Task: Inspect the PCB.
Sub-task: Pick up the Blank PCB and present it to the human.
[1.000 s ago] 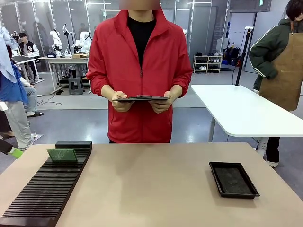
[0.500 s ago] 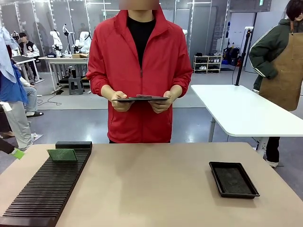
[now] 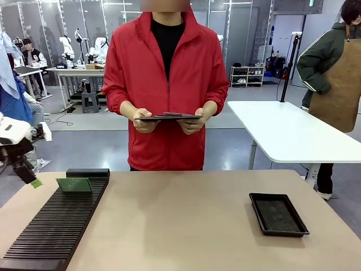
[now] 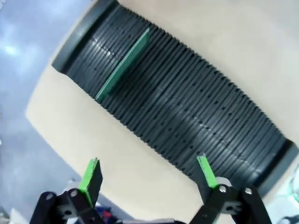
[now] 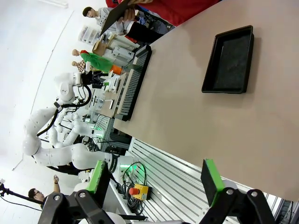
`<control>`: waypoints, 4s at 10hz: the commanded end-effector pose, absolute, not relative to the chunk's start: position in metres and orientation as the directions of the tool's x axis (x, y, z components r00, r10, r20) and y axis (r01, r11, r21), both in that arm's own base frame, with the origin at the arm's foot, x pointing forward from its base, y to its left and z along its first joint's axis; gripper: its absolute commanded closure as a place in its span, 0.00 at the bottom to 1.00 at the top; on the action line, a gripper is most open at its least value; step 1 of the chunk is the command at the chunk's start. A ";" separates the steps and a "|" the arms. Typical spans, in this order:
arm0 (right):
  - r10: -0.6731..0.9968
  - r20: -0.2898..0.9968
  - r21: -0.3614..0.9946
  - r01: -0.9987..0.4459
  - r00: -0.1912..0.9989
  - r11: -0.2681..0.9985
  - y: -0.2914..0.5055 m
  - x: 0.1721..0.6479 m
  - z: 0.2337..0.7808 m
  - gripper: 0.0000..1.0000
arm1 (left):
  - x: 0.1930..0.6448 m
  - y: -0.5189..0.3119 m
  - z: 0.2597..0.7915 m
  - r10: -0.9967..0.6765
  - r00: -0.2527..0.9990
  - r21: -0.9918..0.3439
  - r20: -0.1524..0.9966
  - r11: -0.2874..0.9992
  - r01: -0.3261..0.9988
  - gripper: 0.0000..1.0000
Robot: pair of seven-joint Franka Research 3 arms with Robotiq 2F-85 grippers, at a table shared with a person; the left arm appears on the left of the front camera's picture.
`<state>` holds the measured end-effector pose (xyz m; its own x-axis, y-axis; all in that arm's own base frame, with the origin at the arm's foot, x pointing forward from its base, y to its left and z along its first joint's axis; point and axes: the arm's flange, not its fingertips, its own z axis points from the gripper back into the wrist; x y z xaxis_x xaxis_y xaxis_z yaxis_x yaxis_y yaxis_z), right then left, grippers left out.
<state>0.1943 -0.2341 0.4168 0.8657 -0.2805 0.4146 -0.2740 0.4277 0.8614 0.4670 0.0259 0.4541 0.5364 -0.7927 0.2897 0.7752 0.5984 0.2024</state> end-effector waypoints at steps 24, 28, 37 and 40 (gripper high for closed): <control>-0.282 0.429 0.859 -0.291 0.858 0.422 -0.235 0.194 0.418 0.00 | 0.588 -0.015 0.358 -0.998 -0.005 0.308 -0.063 -0.024 0.951 1.00; -0.282 0.429 0.859 -0.291 0.858 0.422 -0.235 0.194 0.418 0.00 | 0.590 -0.018 0.361 -0.998 -0.015 0.299 -0.066 -0.034 0.954 1.00; -0.282 0.429 0.859 -0.291 0.858 0.422 -0.235 0.194 0.418 0.00 | 0.566 -0.004 0.431 -0.996 0.064 0.298 0.054 0.077 0.951 1.00; -0.282 0.429 0.859 -0.291 0.858 0.422 -0.235 0.194 0.418 0.00 | 0.547 0.019 0.440 -0.920 0.242 0.044 0.308 0.269 0.962 1.00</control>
<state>0.1944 -0.2339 0.4170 0.8663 -0.2799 0.4138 -0.2728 0.4289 0.8612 0.5484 0.0026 0.4421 0.1654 -0.9637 0.2098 0.9678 0.1995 0.1535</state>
